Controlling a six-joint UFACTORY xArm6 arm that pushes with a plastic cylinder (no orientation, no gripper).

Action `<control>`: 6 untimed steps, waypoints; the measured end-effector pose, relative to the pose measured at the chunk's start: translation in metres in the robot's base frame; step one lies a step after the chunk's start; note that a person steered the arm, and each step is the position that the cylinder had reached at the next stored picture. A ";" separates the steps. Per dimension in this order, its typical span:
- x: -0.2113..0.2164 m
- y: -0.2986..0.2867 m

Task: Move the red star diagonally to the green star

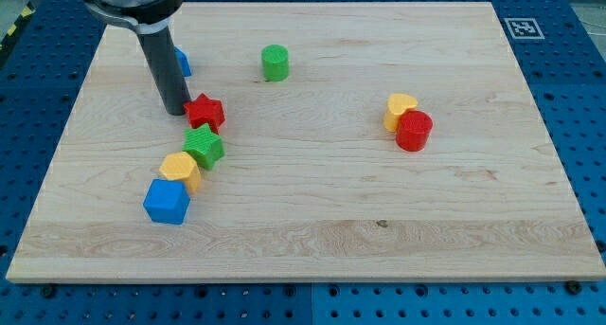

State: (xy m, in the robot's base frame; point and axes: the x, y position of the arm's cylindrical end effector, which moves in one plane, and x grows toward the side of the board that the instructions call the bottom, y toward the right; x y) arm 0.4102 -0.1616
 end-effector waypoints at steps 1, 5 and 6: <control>0.001 -0.002; 0.019 0.019; 0.019 0.033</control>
